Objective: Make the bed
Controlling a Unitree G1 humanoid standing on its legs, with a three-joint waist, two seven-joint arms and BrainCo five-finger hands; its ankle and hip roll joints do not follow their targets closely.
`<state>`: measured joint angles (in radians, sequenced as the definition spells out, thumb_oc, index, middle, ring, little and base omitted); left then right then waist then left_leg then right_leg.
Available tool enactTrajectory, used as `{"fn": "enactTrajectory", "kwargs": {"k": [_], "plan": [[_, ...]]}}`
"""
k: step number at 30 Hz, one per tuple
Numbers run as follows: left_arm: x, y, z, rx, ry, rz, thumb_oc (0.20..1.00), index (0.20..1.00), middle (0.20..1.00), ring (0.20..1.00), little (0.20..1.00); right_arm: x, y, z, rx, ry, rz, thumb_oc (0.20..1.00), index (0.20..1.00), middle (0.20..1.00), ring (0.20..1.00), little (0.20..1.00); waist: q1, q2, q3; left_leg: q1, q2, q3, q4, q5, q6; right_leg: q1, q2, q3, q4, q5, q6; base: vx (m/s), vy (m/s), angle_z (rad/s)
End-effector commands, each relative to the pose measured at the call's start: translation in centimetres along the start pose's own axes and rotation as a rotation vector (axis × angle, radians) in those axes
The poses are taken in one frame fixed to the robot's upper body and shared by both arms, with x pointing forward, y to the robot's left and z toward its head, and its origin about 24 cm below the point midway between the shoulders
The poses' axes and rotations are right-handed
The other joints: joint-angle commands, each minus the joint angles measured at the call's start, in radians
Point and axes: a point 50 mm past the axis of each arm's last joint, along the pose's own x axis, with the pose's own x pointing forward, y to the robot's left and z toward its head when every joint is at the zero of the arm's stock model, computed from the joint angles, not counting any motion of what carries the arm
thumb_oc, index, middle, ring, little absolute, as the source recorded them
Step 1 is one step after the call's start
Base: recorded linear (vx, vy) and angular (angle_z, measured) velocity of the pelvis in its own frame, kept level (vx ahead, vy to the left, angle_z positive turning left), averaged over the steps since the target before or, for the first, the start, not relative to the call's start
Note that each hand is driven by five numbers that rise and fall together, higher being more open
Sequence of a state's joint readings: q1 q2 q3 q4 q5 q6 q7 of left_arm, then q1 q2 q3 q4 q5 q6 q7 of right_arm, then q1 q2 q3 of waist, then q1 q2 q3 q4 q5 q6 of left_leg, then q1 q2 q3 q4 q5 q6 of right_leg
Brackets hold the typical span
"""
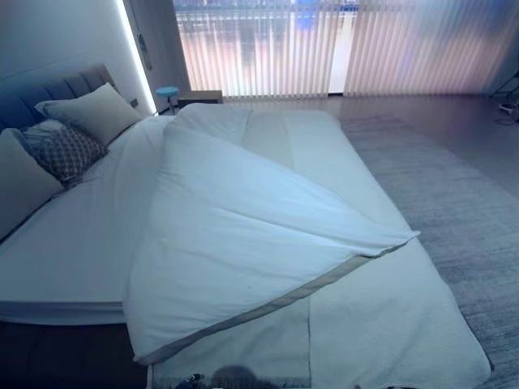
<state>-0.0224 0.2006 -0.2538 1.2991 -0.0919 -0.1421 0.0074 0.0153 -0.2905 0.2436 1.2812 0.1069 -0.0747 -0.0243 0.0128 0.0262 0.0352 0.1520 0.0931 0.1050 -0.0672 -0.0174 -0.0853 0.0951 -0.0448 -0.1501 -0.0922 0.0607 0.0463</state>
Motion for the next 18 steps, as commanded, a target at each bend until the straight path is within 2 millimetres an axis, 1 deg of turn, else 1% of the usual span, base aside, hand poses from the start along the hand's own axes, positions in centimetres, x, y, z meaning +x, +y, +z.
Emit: {"fn": "enactTrajectory", "kwargs": {"k": [1,9,14,16,17,18], "plan": [[0.3,0.7,1.1,0.004,-0.019,0.02,1.0,1.0,1.0,1.0,1.0,0.4,0.6,2.5,-0.036,-0.048,0.013,1.0,1.0,1.0,1.0,1.0,-0.008,-0.06,0.011,-0.011,-0.085,0.018,-0.02,0.012,0.051,0.011,-0.01,0.027,0.005,-0.01,0.052,0.0,0.003,-0.04],[0.0,0.7,-0.1,-0.043,0.021,0.038,1.0,1.0,1.0,1.0,1.0,0.4,1.0,2.2,-0.043,-0.043,0.018,1.0,1.0,1.0,1.0,1.0,0.002,-0.063,0.013,-0.006,-0.086,0.026,-0.02,0.006,0.054,0.013,-0.013,0.028,0.005,-0.008,0.055,0.0,0.001,0.0],[0.0,0.7,-0.2,-0.061,0.026,0.039,1.0,1.0,1.0,1.0,1.0,0.4,0.9,2.4,-0.032,-0.044,0.014,1.0,1.0,1.0,1.0,1.0,0.007,-0.065,0.018,-0.005,-0.091,0.027,-0.017,0.004,0.059,0.013,-0.016,0.03,0.005,-0.004,0.057,0.0,0.013,-0.01],[0.0,0.6,-0.4,-0.093,0.035,0.038,1.0,1.0,1.0,1.0,1.0,0.4,0.8,2.5,-0.013,-0.048,0.012,1.0,1.0,1.0,1.0,1.0,0.008,-0.066,0.019,-0.009,-0.094,0.028,-0.012,-0.001,0.062,0.012,-0.02,0.031,0.005,-0.002,0.06,0.01,0.048,-0.01],[0.0,0.6,-0.7,-0.136,0.044,0.041,1.0,1.0,1.0,1.0,1.0,0.4,0.7,2.7,0.012,-0.056,0.011,1.0,1.0,1.0,1.0,1.0,0.008,-0.066,0.018,-0.01,-0.097,0.03,-0.012,-0.002,0.064,0.012,-0.022,0.033,0.005,-0.001,0.062,0.01,0.045,-0.01],[0.0,0.6,-0.7,-0.136,0.044,0.041,1.0,1.0,1.0,1.0,1.0,0.4,0.7,2.7,0.012,-0.056,0.011,1.0,1.0,1.0,1.0,1.0,0.008,-0.066,0.018,-0.01,-0.097,0.03,-0.012,-0.002,0.064,0.012,-0.022,0.033,0.005,-0.001,0.062,0.02,0.047,-0.02]]}}
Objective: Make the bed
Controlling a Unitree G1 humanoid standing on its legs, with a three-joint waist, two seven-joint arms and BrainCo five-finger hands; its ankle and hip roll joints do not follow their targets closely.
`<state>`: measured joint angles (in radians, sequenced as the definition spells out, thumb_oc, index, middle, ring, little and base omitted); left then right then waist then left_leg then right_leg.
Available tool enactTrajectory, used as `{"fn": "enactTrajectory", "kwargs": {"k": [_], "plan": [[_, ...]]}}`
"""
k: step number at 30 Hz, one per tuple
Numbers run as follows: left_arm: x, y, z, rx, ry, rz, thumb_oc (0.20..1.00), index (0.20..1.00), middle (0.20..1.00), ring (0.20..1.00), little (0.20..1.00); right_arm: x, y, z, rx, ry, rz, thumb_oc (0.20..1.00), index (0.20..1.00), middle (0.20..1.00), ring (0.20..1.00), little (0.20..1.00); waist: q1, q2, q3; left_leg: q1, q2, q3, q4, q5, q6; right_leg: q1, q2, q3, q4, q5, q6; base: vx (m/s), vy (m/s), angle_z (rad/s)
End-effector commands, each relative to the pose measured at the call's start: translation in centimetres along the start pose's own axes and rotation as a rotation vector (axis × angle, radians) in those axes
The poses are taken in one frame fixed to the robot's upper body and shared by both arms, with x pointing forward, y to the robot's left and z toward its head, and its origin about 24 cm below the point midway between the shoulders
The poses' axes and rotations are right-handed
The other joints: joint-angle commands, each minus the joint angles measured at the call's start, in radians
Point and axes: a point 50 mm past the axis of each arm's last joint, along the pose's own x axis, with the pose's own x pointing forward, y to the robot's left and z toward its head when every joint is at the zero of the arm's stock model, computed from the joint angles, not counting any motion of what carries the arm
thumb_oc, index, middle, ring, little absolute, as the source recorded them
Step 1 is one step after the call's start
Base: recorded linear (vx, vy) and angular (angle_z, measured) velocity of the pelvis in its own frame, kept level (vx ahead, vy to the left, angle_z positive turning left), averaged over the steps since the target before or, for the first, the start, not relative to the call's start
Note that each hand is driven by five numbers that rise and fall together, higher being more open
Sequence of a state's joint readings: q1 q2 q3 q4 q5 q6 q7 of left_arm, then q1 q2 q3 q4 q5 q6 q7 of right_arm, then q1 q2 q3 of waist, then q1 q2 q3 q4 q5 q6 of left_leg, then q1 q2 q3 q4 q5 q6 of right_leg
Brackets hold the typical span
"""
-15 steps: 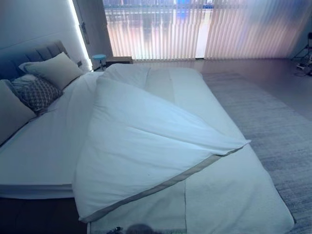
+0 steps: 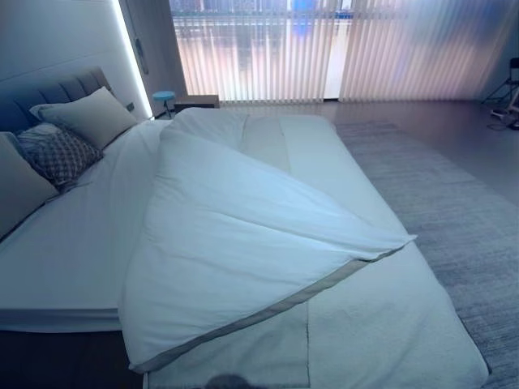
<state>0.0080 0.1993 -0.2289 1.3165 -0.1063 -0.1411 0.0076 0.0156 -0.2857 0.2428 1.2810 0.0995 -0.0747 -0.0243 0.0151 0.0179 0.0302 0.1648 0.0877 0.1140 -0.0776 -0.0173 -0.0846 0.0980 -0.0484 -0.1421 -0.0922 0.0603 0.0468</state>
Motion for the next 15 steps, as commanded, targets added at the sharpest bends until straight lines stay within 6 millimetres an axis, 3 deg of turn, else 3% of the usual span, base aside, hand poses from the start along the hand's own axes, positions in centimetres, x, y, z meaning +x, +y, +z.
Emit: {"fn": "enactTrajectory", "kwargs": {"k": [1,9,11,15], "plan": [[0.3,0.6,1.0,-0.129,-0.003,0.032,1.0,1.0,1.0,1.0,1.0,0.5,0.4,2.9,0.043,-0.065,0.001,1.0,1.0,1.0,1.0,1.0,0.007,-0.058,0.022,-0.022,-0.093,0.023,-0.002,-0.004,0.065,0.009,-0.02,0.028,0.005,0.0,0.063,0.01,0.039,-0.03],[0.4,1.3,2.3,-0.282,-0.057,0.063,1.0,1.0,1.0,1.0,1.0,0.5,-0.5,5.6,0.246,-0.161,-0.031,1.0,1.0,1.0,1.0,1.0,0.006,-0.058,0.038,-0.039,-0.107,0.024,0.016,-0.019,0.083,-0.018,-0.039,0.039,0.044,-0.002,0.073,0.0,0.066,-0.07],[0.6,1.6,3.7,-0.389,-0.106,0.075,1.0,1.0,1.0,1.0,1.0,0.5,-1.2,7.1,0.443,-0.208,-0.047,1.0,1.0,1.0,1.0,1.0,0.006,-0.055,0.053,-0.05,-0.12,0.015,0.04,-0.036,0.097,-0.037,-0.055,0.038,0.094,-0.017,0.079,0.02,0.148,-0.01],[0.7,1.8,4.9,-0.478,-0.147,0.074,1.0,1.0,1.0,1.0,1.0,0.5,-2.0,8.9,0.588,-0.262,-0.059,1.0,1.0,1.0,1.0,1.0,0.008,-0.053,0.073,-0.063,-0.134,0.014,0.071,-0.056,0.115,-0.067,-0.07,0.05,0.148,-0.025,0.088,0.0,0.101,0.0]]}}
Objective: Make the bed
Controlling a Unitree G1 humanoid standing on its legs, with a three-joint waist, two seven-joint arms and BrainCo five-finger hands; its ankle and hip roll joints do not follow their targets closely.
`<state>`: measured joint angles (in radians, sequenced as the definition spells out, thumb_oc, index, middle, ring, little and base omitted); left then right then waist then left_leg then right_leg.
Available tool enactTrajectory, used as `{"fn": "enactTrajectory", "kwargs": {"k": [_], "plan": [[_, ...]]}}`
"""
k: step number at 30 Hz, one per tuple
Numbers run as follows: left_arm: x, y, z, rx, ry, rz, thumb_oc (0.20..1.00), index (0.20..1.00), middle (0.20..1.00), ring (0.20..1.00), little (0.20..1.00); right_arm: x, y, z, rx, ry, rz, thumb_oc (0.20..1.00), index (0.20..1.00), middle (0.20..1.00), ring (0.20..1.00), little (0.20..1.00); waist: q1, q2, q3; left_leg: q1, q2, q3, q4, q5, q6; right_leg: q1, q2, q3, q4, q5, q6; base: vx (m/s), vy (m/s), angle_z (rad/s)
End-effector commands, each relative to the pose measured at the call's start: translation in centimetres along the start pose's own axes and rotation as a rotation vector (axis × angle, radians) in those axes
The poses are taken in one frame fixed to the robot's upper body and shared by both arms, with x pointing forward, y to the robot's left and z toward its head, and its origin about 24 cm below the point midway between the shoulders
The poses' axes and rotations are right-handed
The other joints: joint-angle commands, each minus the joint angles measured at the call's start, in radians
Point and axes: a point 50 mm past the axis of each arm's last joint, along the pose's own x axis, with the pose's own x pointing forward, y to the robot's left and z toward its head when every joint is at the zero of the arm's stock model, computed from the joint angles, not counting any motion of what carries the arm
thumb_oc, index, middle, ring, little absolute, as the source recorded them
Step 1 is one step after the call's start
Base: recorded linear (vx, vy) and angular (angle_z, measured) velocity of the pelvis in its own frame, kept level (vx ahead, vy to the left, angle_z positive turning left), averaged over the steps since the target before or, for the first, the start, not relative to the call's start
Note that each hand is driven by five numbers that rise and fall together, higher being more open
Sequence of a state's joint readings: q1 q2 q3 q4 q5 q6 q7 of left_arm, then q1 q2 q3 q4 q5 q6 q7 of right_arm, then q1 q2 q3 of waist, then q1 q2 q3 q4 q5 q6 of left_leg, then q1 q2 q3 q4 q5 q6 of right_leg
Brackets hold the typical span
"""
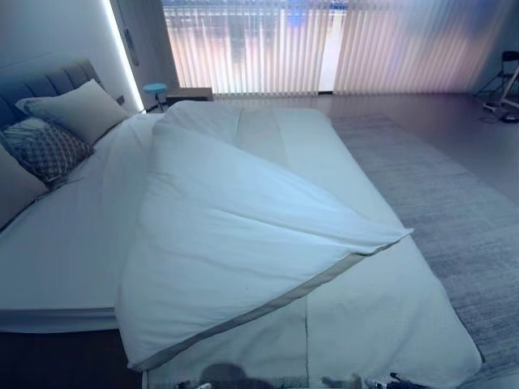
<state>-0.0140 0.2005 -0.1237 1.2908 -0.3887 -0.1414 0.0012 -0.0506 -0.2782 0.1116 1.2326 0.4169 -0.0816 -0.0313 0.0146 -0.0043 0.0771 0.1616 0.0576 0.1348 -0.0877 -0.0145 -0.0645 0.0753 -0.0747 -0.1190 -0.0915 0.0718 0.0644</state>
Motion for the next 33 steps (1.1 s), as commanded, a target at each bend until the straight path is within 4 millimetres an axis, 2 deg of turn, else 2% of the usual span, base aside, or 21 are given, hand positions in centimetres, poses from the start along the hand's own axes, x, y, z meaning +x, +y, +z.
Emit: {"fn": "enactTrajectory", "kwargs": {"k": [1,2,3,4,7,8,10,13,15,17,19,20,21,24,25,26,28,29,32,33], "plan": [[0.6,-0.9,3.4,-0.107,-0.091,-0.007,1.0,1.0,1.0,1.0,1.0,0.6,1.6,4.7,0.152,-0.137,0.018,1.0,1.0,1.0,1.0,1.0,0.009,-0.031,0.026,-0.06,-0.104,-0.007,0.082,-0.06,0.095,-0.045,-0.043,0.028,0.149,-0.037,0.07,0.0,0.127,-0.03],[0.7,-0.9,3.6,-0.126,-0.099,-0.008,1.0,1.0,1.0,1.0,1.0,0.6,1.8,5.4,0.183,-0.157,0.019,1.0,1.0,1.0,1.0,1.0,0.01,-0.03,0.031,-0.064,-0.107,-0.007,0.091,-0.065,0.1,-0.056,-0.047,0.033,0.166,-0.038,0.073,-0.01,0.145,-0.06],[0.7,-1.1,4.4,-0.163,-0.124,-0.014,1.0,1.0,1.0,1.0,1.0,0.7,1.9,7.0,0.251,-0.199,0.02,1.0,1.0,1.0,1.0,1.0,0.011,-0.027,0.047,-0.073,-0.117,-0.009,0.106,-0.075,0.112,-0.086,-0.056,0.042,0.213,-0.038,0.079,-0.01,0.145,-0.07],[0.7,-1.1,4.5,-0.163,-0.124,-0.014,1.0,1.0,1.0,1.0,1.0,0.7,1.9,7.0,0.251,-0.199,0.02,1.0,1.0,1.0,1.0,1.0,0.012,-0.027,0.047,-0.075,-0.117,-0.008,0.107,-0.075,0.112,-0.088,-0.056,0.043,0.215,-0.039,0.08,-0.02,0.148,-0.13],[0.8,-1.4,5.6,-0.175,-0.154,-0.02,1.0,1.0,1.0,1.0,1.0,0.6,1.8,9.1,0.336,-0.256,0.018,1.0,1.0,1.0,1.0,1.0,0.007,-0.021,0.079,-0.091,-0.127,-0.027,0.13,-0.08,0.126,-0.154,-0.067,0.063,0.333,-0.005,0.076,-0.03,0.114,-0.1],[0.8,-1.5,6.2,-0.19,-0.169,-0.021,1.0,1.0,1.0,1.0,1.0,0.4,1.8,10.7,0.379,-0.303,0.016,1.0,1.0,1.0,1.0,1.0,0.003,-0.019,0.095,-0.095,-0.129,-0.03,0.134,-0.08,0.132,-0.186,-0.07,0.064,0.382,0.016,0.071,-0.07,0.109,-0.01],[0.9,-1.8,7.1,-0.19,-0.193,-0.03,1.0,1.0,1.0,1.0,1.0,0.2,2.4,12.6,0.418,-0.355,0.027,1.0,1.0,1.0,1.0,1.0,-0.001,-0.01,0.116,-0.103,-0.124,-0.03,0.136,-0.078,0.133,-0.229,-0.062,0.061,0.442,0.011,0.064,-0.02,0.072,-0.02],[0.8,-2.2,8.4,-0.222,-0.238,-0.04,1.0,1.0,1.0,1.0,1.0,-0.5,2.6,15.9,0.456,-0.445,0.039,1.0,1.0,1.0,1.0,1.0,0.002,-0.001,0.13,-0.098,-0.124,-0.014,0.127,-0.091,0.125,-0.263,-0.087,0.01,0.36,0.018,0.065,0.08,0.002,-0.05],[0.7,-2.5,9.9,-0.262,-0.281,-0.049,1.0,1.0,1.0,1.0,1.0,-1.4,3.1,18.9,0.475,-0.534,0.066,1.0,1.0,1.0,1.0,1.0,-0.005,-0.001,0.15,-0.096,-0.128,-0.015,0.125,-0.103,0.116,-0.307,-0.083,0.014,0.247,0.055,0.079,0.11,-0.087,-0.1],[0.7,-2.8,10.8,-0.311,-0.304,-0.059,1.0,1.0,1.0,1.0,1.0,-2.1,3.7,20.5,0.5,-0.591,0.093,1.0,1.0,1.0,1.0,1.0,-0.016,-0.003,0.162,-0.085,-0.127,-0.024,0.124,-0.115,0.104,-0.342,-0.079,0.032,0.167,0.098,0.095,0.2,-0.132,-0.06],[0.7,-3.0,11.0,-0.334,-0.309,-0.063,1.0,1.0,1.0,1.0,1.0,-2.3,3.6,20.9,0.512,-0.609,0.095,1.0,1.0,1.0,1.0,1.0,-0.022,-0.003,0.166,-0.075,-0.123,-0.031,0.12,-0.119,0.097,-0.353,-0.076,0.038,0.139,0.112,0.103,0.26,-0.17,0.09],[0.5,-3.8,12.0,-0.419,-0.336,-0.104,1.0,1.0,1.0,1.0,1.0,-3.2,3.8,21.6,0.584,-0.667,0.142,1.0,1.0,1.0,1.0,1.0,-0.043,-0.004,0.159,-0.039,-0.108,-0.065,0.104,-0.131,0.07,-0.353,-0.064,0.078,0.132,0.113,0.104,0.28,-0.21,0.32],[0.5,-3.8,12.0,-0.419,-0.334,-0.104,1.0,1.0,1.0,1.0,1.0,-3.2,3.8,21.5,0.584,-0.666,0.141,1.0,1.0,1.0,1.0,1.0,-0.045,-0.003,0.158,-0.037,-0.107,-0.068,0.102,-0.131,0.07,-0.351,-0.064,0.075,0.133,0.111,0.103,0.38,-0.305,0.5],[0.2,-5.0,12.7,-0.477,-0.357,-0.146,1.0,1.0,1.0,1.0,1.0,-3.9,3.5,22.0,0.619,-0.71,0.162,1.0,1.0,1.0,1.0,1.0,-0.071,0.016,0.139,-0.025,-0.076,-0.104,0.115,-0.143,0.047,-0.359,-0.041,0.074,0.172,0.089,0.077,0.27,-0.26,0.73],[0.0,-5.3,13.0,-0.513,-0.371,-0.155,1.0,1.0,1.0,1.0,1.0,-4.1,3.5,22.0,0.636,-0.726,0.171,1.0,1.0,1.0,1.0,1.0,-0.076,0.024,0.136,-0.035,-0.063,-0.109,0.161,-0.134,0.032,-0.353,-0.027,0.074,0.186,0.067,0.062,0.29,-0.315,0.65],[-0.2,-5.8,13.3,-0.546,-0.387,-0.174,1.0,1.0,1.0,1.0,1.0,-4.3,3.5,22.1,0.648,-0.74,0.178,1.0,1.0,1.0,1.0,1.0,-0.08,0.033,0.141,-0.067,-0.054,-0.122,0.237,-0.108,0.014,-0.349,-0.018,0.068,0.201,0.05,0.047,0.21,-0.335,0.44],[-0.5,-6.9,14.4,-0.558,-0.411,-0.201,1.0,1.0,1.0,1.0,1.0,-4.7,3.2,22.8,0.681,-0.77,0.162,1.0,1.0,1.0,1.0,1.0,-0.07,0.028,0.176,-0.178,-0.035,-0.116,0.389,-0.039,-0.004,-0.334,-0.016,0.057,0.206,0.031,0.022,0.06,-0.341,0.47],[-0.8,-7.4,14.9,-0.579,-0.424,-0.225,1.0,1.0,1.0,1.0,1.0,-5.0,3.1,23.4,0.699,-0.79,0.168,1.0,1.0,1.0,1.0,1.0,-0.061,0.026,0.194,-0.232,-0.05,-0.138,0.463,-0.027,-0.004,-0.332,-0.015,0.048,0.205,0.026,0.011,0.0,-0.323,0.46],[-1.1,-8.4,15.6,-0.591,-0.429,-0.247,1.0,1.0,1.0,1.0,1.0,-5.4,2.4,24.5,0.727,-0.815,0.133,1.0,1.0,1.0,1.0,1.0,-0.067,0.031,0.216,-0.303,-0.034,-0.112,0.486,-0.006,-0.001,-0.332,-0.019,0.019,0.202,0.008,-0.004,-0.02,-0.192,0.28],[-1.4,-9.4,16.4,-0.569,-0.443,-0.282,1.0,1.0,1.0,1.0,1.0,-5.7,1.5,25.6,0.767,-0.836,0.099,1.0,1.0,1.0,1.0,1.0,-0.063,0.033,0.237,-0.364,-0.037,-0.079,0.406,-0.019,0.011,-0.327,-0.027,-0.002,0.19,0.001,-0.006,-0.01,-0.138,0.59]]}}
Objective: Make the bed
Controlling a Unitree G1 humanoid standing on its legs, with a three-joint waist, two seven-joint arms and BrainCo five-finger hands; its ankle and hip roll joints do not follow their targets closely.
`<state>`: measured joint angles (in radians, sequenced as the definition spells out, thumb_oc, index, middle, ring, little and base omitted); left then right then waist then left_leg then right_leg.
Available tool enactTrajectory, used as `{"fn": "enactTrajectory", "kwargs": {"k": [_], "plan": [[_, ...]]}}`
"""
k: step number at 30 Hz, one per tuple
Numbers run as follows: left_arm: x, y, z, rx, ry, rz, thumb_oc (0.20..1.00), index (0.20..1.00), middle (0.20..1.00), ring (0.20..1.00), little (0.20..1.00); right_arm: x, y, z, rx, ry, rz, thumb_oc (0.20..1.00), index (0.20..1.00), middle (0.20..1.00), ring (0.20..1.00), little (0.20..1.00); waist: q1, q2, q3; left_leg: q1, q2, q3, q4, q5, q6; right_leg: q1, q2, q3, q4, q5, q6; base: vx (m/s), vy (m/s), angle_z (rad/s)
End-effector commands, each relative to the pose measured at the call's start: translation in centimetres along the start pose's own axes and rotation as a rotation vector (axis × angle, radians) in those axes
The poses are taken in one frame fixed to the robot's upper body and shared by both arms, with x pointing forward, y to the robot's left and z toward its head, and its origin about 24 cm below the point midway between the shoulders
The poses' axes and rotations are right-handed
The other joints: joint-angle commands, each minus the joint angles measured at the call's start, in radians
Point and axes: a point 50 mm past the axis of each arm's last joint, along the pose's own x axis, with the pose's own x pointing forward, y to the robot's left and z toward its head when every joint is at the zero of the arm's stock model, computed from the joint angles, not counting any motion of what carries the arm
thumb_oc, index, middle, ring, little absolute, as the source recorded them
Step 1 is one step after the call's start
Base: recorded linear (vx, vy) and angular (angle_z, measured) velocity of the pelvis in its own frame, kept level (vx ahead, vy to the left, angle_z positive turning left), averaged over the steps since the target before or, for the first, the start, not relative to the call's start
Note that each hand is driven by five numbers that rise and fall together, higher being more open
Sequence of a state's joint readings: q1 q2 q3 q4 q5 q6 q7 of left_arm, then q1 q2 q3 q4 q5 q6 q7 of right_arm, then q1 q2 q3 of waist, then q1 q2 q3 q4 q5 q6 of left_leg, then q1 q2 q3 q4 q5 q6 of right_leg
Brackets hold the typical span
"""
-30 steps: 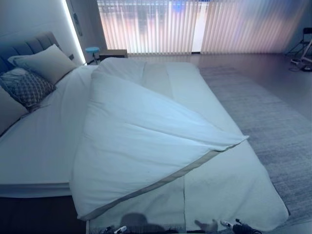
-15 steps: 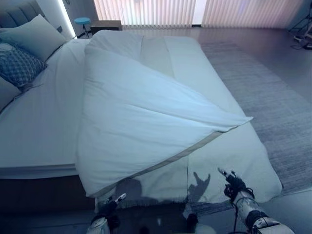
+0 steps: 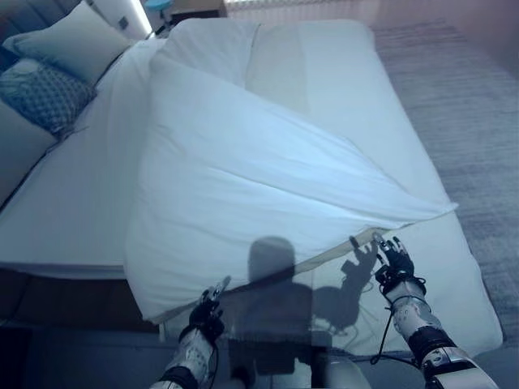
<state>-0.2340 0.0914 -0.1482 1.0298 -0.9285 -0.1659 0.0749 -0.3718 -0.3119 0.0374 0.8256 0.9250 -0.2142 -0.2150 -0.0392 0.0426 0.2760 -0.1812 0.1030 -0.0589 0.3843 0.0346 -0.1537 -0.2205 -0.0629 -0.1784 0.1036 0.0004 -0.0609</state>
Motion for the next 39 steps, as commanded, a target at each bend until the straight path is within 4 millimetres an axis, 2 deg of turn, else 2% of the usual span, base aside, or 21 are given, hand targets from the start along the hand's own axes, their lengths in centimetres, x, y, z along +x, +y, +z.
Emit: {"fn": "enactTrajectory", "kwargs": {"k": [1,3,4,5,6,7,9,10,12,15,16,19,27,31,32,33,34,36,37,38,39], "plan": [[0.5,-3.5,2.3,0.01,-0.085,-0.094,1.0,1.0,1.0,1.0,1.0,1.2,1.4,5.3,0.095,-0.192,-0.02,1.0,1.0,1.0,1.0,1.0,-0.01,-0.006,0.048,-0.037,-0.088,0.123,-0.122,-0.076,0.107,-0.034,-0.034,0.051,-0.009,0.067,0.12,0.0,-0.149,0.74],[0.4,-4.4,2.5,0.035,-0.095,-0.121,1.0,1.0,1.0,1.0,1.0,1.7,2.0,7.1,0.112,-0.241,-0.045,1.0,1.0,1.0,1.0,1.0,0.002,0.016,0.062,-0.08,-0.102,0.119,-0.239,-0.006,0.105,-0.063,-0.016,0.046,-0.007,0.073,0.122,0.0,-0.039,0.58],[0.4,-4.5,2.4,0.037,-0.095,-0.131,1.0,1.0,1.0,1.0,1.0,1.8,2.5,7.6,0.115,-0.249,-0.034,1.0,1.0,1.0,1.0,1.0,0.009,0.014,0.073,-0.095,-0.114,0.101,-0.231,-0.005,0.105,-0.081,-0.009,0.056,0.003,0.075,0.121,-0.02,0.0,0.12],[0.1,-4.5,2.3,0.005,-0.097,-0.141,1.0,1.0,1.0,1.0,1.0,2.2,3.7,8.9,0.113,-0.273,-0.025,1.0,1.0,1.0,1.0,1.0,0.018,0.023,0.077,-0.099,-0.127,0.086,-0.256,-0.01,0.122,-0.125,0.007,0.071,0.012,0.084,0.123,-0.03,0.019,-0.2],[0.0,-4.1,2.1,0.024,-0.09,-0.137,1.0,1.0,1.0,1.0,1.0,2.5,3.8,9.6,0.098,-0.281,-0.034,1.0,1.0,1.0,1.0,1.0,0.029,0.026,0.082,-0.109,-0.134,0.08,-0.269,0.001,0.125,-0.142,0.01,0.077,0.009,0.095,0.124,-0.03,0.033,-0.32],[0.0,-4.1,2.1,0.024,-0.091,-0.138,1.0,1.0,1.0,1.0,1.0,2.5,3.9,9.6,0.098,-0.281,-0.033,1.0,1.0,1.0,1.0,1.0,0.029,0.025,0.08,-0.114,-0.136,0.081,-0.271,0.007,0.125,-0.146,0.009,0.077,0.007,0.1,0.124,-0.01,0.024,-0.46],[-0.3,-2.5,1.0,0.077,-0.052,-0.115,1.0,1.0,1.0,1.0,1.0,3.2,3.9,11.5,0.068,-0.291,-0.074,1.0,1.0,1.0,1.0,1.0,0.053,0.035,0.079,-0.114,-0.135,0.094,-0.317,0.021,0.128,-0.159,0.01,0.087,-0.019,0.113,0.124,0.04,0.048,-0.33],[-0.2,-2.5,1.0,0.076,-0.053,-0.116,1.0,1.0,1.0,1.0,1.0,3.3,4.0,11.5,0.068,-0.292,-0.073,1.0,1.0,1.0,1.0,1.0,0.053,0.034,0.078,-0.118,-0.136,0.095,-0.319,0.026,0.129,-0.163,0.009,0.088,-0.022,0.118,0.123,0.04,0.042,-0.19],[-0.5,-1.5,0.2,0.102,-0.023,-0.108,1.0,1.0,1.0,1.0,1.0,3.8,4.2,13.6,0.055,-0.294,-0.11,1.0,1.0,1.0,1.0,1.0,0.074,0.044,0.091,-0.124,-0.132,0.107,-0.356,0.041,0.125,-0.177,0.01,0.089,-0.041,0.126,0.126,0.01,0.015,-0.15],[-0.6,-1.4,0.0,0.11,-0.014,-0.107,1.0,1.0,1.0,1.0,1.0,4.1,4.1,15.0,0.036,-0.296,-0.155,1.0,1.0,1.0,1.0,1.0,0.084,0.05,0.101,-0.131,-0.132,0.109,-0.379,0.054,0.124,-0.188,0.011,0.089,-0.053,0.134,0.129,0.01,0.011,-0.1],[-0.6,-1.5,-0.1,0.117,-0.014,-0.114,1.0,1.0,1.0,1.0,1.0,4.1,3.9,16.4,0.025,-0.301,-0.203,1.0,1.0,1.0,1.0,1.0,0.09,0.057,0.11,-0.139,-0.133,0.108,-0.393,0.063,0.122,-0.196,0.009,0.084,-0.06,0.141,0.132,-0.01,0.004,-0.08],[-0.7,-1.7,-0.2,0.125,-0.013,-0.124,1.0,1.0,1.0,1.0,1.0,4.1,4.0,17.2,0.014,-0.302,-0.231,1.0,1.0,1.0,1.0,1.0,0.093,0.067,0.123,-0.146,-0.137,0.106,-0.408,0.08,0.12,-0.205,0.007,0.08,-0.065,0.149,0.134,0.0,0.005,0.06],[-0.8,-3.1,0.1,0.103,-0.03,-0.157,1.0,1.0,1.0,1.0,1.0,4.1,5.5,17.4,0.108,-0.3,-0.202,1.0,1.0,1.0,1.0,1.0,0.091,0.087,0.154,-0.146,-0.149,0.091,-0.453,0.091,0.121,-0.221,0.006,0.077,-0.075,0.156,0.142,0.0,0.011,0.07],[-0.6,-3.6,0.2,0.103,-0.031,-0.152,1.0,1.0,1.0,1.0,1.0,3.9,6.9,17.1,0.194,-0.323,-0.17,1.0,1.0,1.0,1.0,1.0,0.085,0.074,0.159,-0.151,-0.151,0.092,-0.466,0.099,0.124,-0.23,0.009,0.088,-0.088,0.175,0.146,0.01,0.008,-0.03],[-0.6,-3.7,0.3,0.099,-0.036,-0.148,1.0,1.0,1.0,1.0,1.0,3.7,7.9,16.8,0.191,-0.342,-0.132,1.0,1.0,1.0,1.0,1.0,0.081,0.07,0.16,-0.151,-0.151,0.095,-0.466,0.098,0.124,-0.231,0.009,0.09,-0.09,0.178,0.147,0.0,0.034,-0.07],[-0.6,-4.0,0.5,0.083,-0.047,-0.145,1.0,1.0,1.0,1.0,1.0,2.7,10.3,15.8,0.149,-0.404,-0.018,1.0,1.0,1.0,1.0,1.0,0.066,0.06,0.167,-0.145,-0.15,0.1,-0.465,0.091,0.126,-0.228,0.013,0.098,-0.092,0.177,0.148,0.0,0.029,-0.1],[-0.6,-3.9,0.5,0.083,-0.047,-0.143,1.0,1.0,1.0,1.0,1.0,2.6,10.4,15.6,0.147,-0.403,-0.02,1.0,1.0,1.0,1.0,1.0,0.065,0.058,0.165,-0.147,-0.151,0.101,-0.467,0.096,0.127,-0.23,0.011,0.099,-0.093,0.181,0.148,0.01,0.032,-0.15],[-0.6,-4.0,0.8,0.064,-0.065,-0.13,1.0,1.0,1.0,1.0,1.0,0.8,11.6,14.4,0.11,-0.494,0.083,1.0,1.0,1.0,1.0,1.0,0.044,0.047,0.171,-0.138,-0.152,0.108,-0.466,0.087,0.13,-0.227,0.012,0.109,-0.095,0.183,0.152,-0.01,0.04,-0.18],[-0.6,-3.8,0.9,0.064,-0.072,-0.119,1.0,1.0,1.0,1.0,1.0,-0.2,11.5,13.8,0.111,-0.531,0.105,1.0,1.0,1.0,1.0,1.0,0.035,0.039,0.17,-0.136,-0.155,0.112,-0.468,0.088,0.133,-0.227,0.011,0.115,-0.095,0.188,0.154,0.0,0.078,-0.16],[-0.5,-3.8,1.5,0.062,-0.101,-0.106,1.0,1.0,1.0,1.0,1.0,-1.8,10.6,13.6,0.073,-0.625,0.119,1.0,1.0,1.0,1.0,1.0,0.018,0.036,0.175,-0.124,-0.158,0.118,-0.466,0.076,0.14,-0.225,0.008,0.123,-0.092,0.187,0.161,-0.01,0.055,-0.09],[-0.5,-3.8,1.5,0.063,-0.101,-0.106,1.0,1.0,1.0,1.0,1.0,-1.9,10.6,13.5,0.072,-0.624,0.117,1.0,1.0,1.0,1.0,1.0,0.018,0.034,0.173,-0.127,-0.159,0.119,-0.468,0.08,0.14,-0.227,0.007,0.124,-0.093,0.191,0.16,-0.01,0.086,-0.17]]}}
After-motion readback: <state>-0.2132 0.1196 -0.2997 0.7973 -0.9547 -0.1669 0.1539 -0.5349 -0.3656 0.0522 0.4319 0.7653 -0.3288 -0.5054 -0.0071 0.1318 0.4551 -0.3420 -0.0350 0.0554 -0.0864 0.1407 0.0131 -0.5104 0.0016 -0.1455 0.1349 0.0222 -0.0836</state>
